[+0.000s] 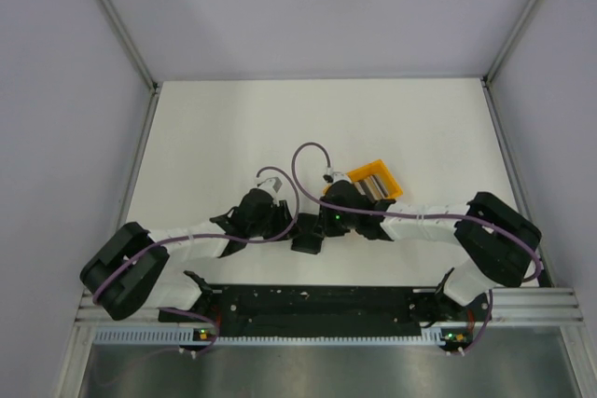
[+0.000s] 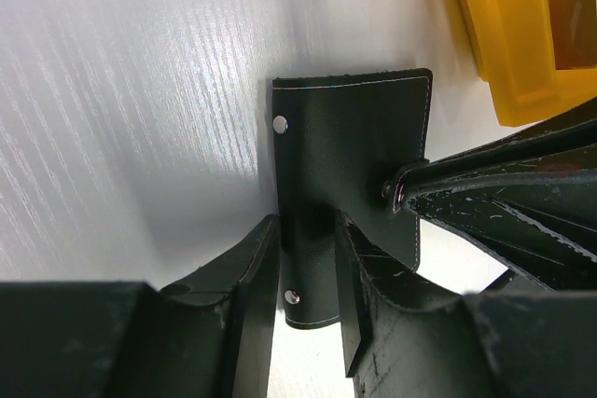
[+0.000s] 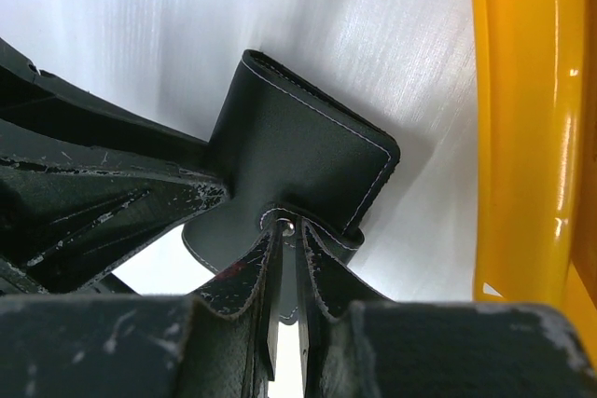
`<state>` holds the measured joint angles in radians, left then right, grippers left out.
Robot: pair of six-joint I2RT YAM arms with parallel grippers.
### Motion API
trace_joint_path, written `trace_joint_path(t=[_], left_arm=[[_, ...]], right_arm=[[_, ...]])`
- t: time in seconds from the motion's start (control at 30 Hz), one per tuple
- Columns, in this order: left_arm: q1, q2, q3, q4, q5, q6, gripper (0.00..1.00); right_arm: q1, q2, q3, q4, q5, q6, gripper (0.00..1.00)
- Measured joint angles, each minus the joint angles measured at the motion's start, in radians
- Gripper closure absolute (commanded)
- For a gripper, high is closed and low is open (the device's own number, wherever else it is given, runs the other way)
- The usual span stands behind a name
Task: Put the credit cards into the card holder
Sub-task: Close the card holder at the center of the board.
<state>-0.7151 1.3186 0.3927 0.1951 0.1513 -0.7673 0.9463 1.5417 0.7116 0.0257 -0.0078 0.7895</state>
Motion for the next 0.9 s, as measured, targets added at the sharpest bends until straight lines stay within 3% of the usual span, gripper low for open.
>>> trace_joint_path(t=[0.9], left_arm=[[-0.006,0.000,0.000,0.000,-0.003,0.011,0.68]], right_arm=[[0.001,0.097,0.196,-0.253,0.025,-0.012,0.90]])
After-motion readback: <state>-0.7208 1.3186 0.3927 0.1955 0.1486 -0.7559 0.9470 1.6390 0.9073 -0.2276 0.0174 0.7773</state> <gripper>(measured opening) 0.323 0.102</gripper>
